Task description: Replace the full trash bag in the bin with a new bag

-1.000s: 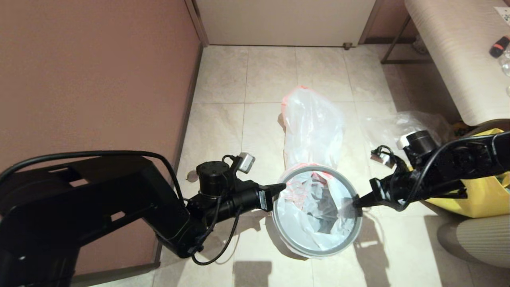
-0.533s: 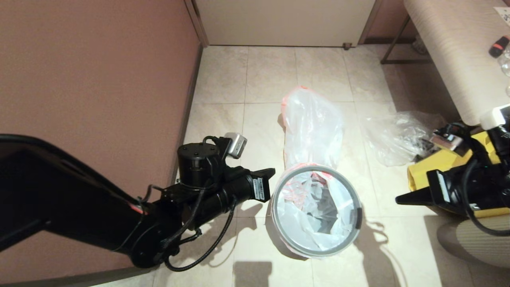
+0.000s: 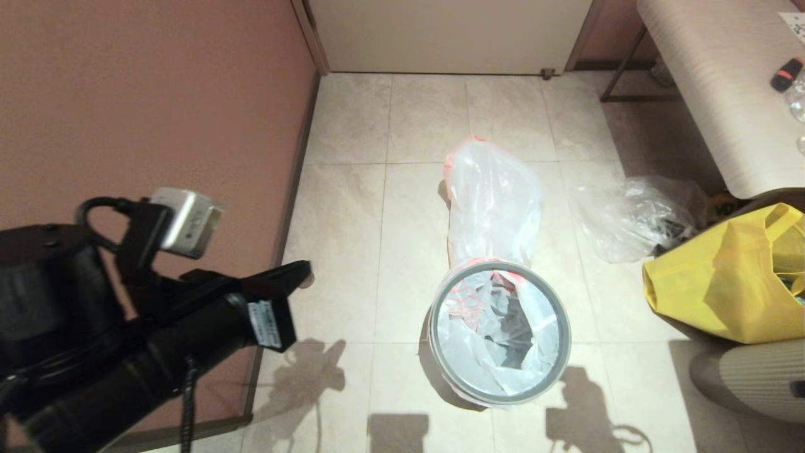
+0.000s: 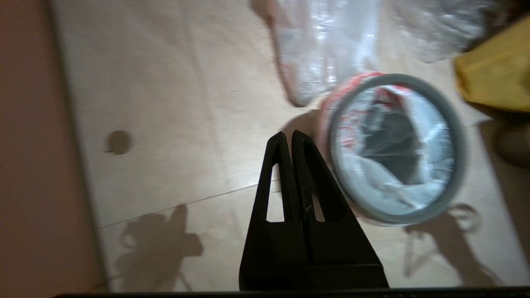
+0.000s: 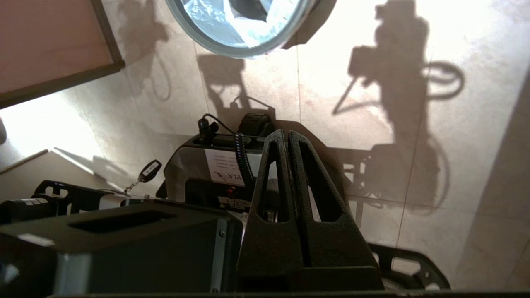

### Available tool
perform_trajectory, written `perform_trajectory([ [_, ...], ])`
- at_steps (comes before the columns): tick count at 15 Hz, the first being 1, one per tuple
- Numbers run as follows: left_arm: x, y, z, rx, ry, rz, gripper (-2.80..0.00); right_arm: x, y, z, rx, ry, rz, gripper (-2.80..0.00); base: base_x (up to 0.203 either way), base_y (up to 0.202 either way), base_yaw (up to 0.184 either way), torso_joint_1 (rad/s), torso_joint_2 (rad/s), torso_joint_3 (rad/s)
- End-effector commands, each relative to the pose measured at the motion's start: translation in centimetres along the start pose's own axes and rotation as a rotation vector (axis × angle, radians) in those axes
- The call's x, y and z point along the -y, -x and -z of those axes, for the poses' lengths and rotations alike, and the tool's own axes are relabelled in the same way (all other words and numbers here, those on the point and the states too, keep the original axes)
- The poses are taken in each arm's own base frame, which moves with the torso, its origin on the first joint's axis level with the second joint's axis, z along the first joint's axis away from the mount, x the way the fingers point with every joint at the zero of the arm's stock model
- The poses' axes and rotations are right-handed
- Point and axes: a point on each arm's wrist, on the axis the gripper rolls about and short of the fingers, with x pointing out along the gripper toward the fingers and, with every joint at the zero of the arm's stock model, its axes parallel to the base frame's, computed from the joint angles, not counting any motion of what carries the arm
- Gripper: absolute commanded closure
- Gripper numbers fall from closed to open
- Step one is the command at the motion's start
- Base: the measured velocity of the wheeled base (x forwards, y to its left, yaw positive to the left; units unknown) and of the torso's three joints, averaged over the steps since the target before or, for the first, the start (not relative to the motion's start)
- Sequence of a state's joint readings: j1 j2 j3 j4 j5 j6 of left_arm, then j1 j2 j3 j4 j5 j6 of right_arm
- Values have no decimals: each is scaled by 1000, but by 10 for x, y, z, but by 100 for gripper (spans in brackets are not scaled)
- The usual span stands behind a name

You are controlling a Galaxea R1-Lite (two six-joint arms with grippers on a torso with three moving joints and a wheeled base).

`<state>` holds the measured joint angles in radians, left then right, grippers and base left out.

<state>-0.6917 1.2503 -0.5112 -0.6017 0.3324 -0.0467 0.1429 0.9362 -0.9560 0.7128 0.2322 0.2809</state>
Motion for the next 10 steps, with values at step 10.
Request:
perform_trajectory([
  [10, -65, 163, 48, 262, -88, -614, 0, 6, 83, 146, 395, 109, 207, 0, 0, 0, 0, 0, 0, 0],
])
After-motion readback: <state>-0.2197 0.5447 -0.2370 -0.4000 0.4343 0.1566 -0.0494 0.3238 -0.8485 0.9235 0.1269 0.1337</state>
